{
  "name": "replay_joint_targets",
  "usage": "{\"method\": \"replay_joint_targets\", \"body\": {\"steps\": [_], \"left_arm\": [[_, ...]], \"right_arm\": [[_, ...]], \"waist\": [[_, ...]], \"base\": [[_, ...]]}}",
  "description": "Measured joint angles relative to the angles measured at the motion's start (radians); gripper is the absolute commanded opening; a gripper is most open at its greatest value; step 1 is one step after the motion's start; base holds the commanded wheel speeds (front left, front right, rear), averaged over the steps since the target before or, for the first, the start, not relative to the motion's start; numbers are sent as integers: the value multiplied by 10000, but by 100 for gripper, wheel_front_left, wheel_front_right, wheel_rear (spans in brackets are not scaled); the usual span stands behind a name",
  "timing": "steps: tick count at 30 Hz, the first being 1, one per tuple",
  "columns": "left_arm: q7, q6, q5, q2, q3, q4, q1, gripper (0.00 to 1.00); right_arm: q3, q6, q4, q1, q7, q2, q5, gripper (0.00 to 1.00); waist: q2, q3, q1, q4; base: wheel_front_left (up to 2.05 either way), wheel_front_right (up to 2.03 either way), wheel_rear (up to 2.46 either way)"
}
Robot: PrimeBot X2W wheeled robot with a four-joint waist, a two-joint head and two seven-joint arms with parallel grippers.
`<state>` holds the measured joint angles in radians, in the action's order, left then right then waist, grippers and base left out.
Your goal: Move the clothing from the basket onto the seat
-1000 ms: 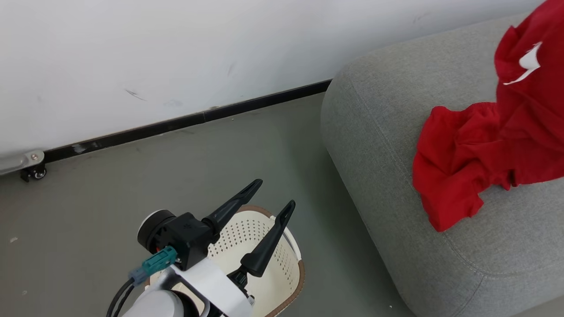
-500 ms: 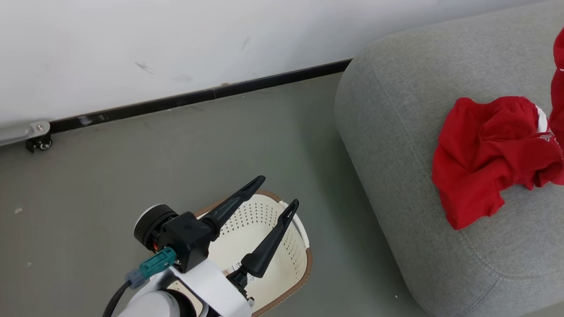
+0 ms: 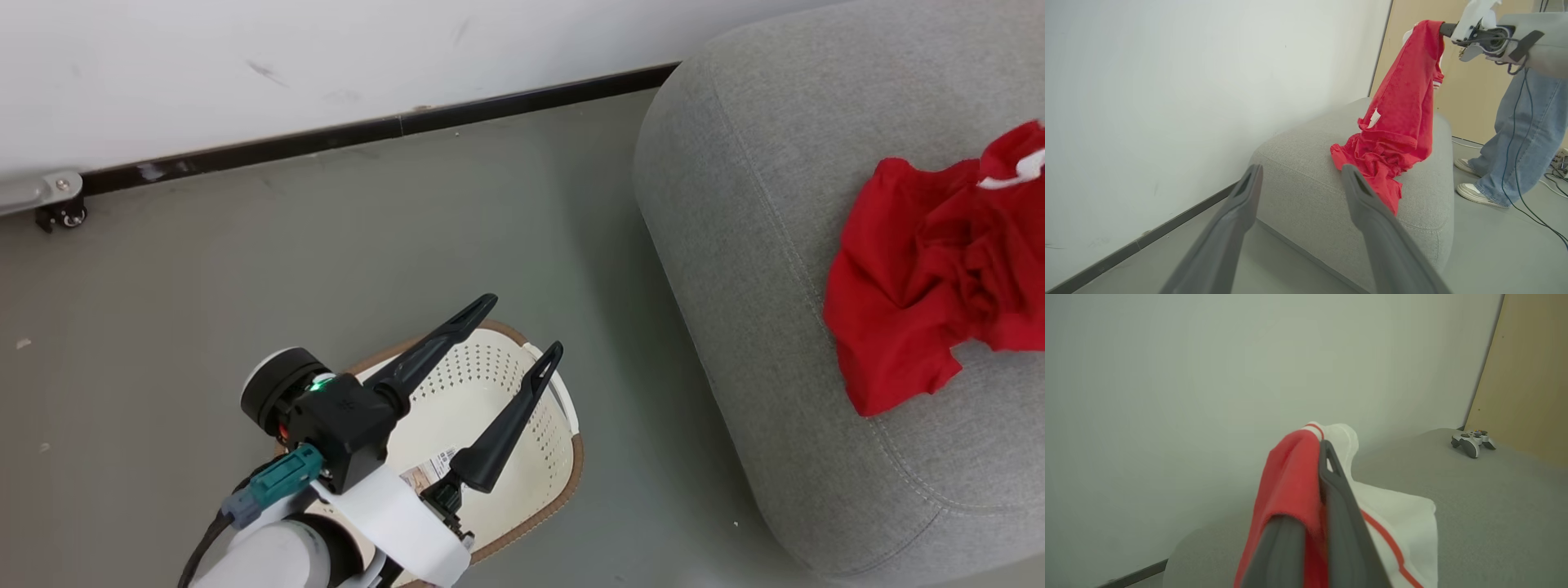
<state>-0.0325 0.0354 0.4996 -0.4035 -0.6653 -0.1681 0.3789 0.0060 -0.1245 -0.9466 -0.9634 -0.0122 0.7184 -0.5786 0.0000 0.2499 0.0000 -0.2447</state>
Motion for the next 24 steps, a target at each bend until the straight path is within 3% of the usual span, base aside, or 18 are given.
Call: {"method": "replay_joint_targets", "body": {"steps": [9,16,24], "left_arm": [[75,0,-36,-48,15,-136,165,100],[161,0,-100,-81,35,-146,187,100],[157,-2,-102,-79,44,-115,252,100]], "right_arm": [[79,0,-917,1055,-552,-399,439,0],[337,0,-1220,1687,-773,-1415,439,0],[445,0,-1655,2120,-892,-1620,577,0]], "waist": [[0,351,0,20],[0,525,0,0],[0,557,0,-16]], "base": [[0,0,0],[0,0,0],[0,0,0]]}}
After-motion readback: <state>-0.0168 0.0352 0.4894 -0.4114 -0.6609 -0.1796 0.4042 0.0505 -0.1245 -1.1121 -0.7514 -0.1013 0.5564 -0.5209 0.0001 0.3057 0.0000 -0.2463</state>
